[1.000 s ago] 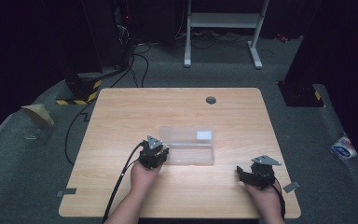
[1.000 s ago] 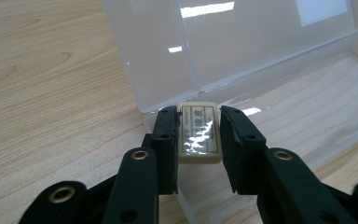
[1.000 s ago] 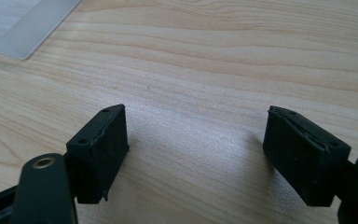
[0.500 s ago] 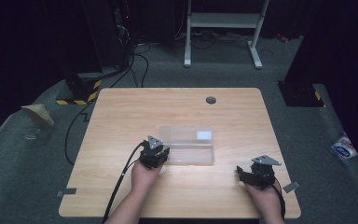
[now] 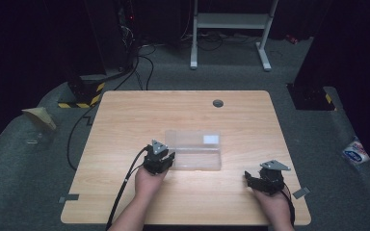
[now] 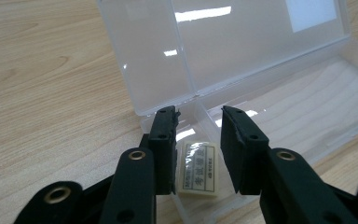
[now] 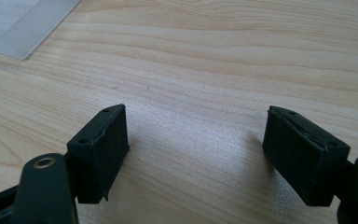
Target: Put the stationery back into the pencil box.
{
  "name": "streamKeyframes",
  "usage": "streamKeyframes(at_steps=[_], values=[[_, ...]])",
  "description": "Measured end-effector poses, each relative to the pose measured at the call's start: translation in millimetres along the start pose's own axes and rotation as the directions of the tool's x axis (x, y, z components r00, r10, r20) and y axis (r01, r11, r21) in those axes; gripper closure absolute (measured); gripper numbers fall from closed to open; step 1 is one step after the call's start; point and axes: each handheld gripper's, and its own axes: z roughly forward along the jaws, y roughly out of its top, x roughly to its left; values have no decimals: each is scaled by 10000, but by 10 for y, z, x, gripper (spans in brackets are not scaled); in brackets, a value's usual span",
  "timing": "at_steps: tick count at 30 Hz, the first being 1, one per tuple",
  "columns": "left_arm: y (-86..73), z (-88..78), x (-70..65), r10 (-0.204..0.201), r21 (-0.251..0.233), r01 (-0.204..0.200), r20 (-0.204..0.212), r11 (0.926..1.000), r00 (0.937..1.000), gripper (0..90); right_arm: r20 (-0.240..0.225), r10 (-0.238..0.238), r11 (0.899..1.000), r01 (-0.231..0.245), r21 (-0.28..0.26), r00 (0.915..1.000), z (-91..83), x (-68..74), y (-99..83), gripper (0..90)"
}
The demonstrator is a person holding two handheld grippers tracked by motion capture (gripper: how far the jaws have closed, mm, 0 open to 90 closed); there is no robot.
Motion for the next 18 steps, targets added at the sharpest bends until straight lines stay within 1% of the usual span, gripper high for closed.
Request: streamKeyframes(at_steps=[2, 5, 8, 9, 12, 13, 14, 15, 18], values=[[3, -13, 14, -47, -8, 47, 135, 10000, 9999, 658, -1, -2, 10000, 2, 0, 10000, 0, 0, 0, 219], [7, -30, 27, -38, -64, 39, 188, 10000, 9998, 651, 1, -2, 10000, 2, 1, 10000, 0, 0, 0, 219], [9, -47, 44, -24, -89, 26, 271, 10000, 9996, 616, 1, -1, 10000, 1, 0, 10000, 0, 0, 0, 219], [10, -63, 61, -25, -95, 28, 380, 10000, 9993, 598, -1, 1, 10000, -1, 0, 10000, 0, 0, 0, 219], [2, -84, 82, -39, -235, 49, 442, 9997, 9990, 532, -3, 2, 10000, -2, 2, 10000, 0, 0, 0, 219], [-3, -88, 89, -120, -247, 131, 469, 9996, 9988, 504, -4, 2, 10000, -3, -16, 10000, 1, 0, 0, 219], [-3, -88, 89, -120, -247, 131, 469, 9996, 9988, 478, -4, 2, 10000, -3, -16, 10000, 1, 0, 0, 219], [-11, -103, 109, -134, -220, 142, 360, 9997, 9993, 446, -4, 5, 10000, -5, -15, 10000, 1, 0, -1, 219], [-21, -124, 144, -173, -213, 182, 381, 9996, 9991, 363, -3, 2, 10000, -3, -20, 10000, 1, -1, -1, 219]])
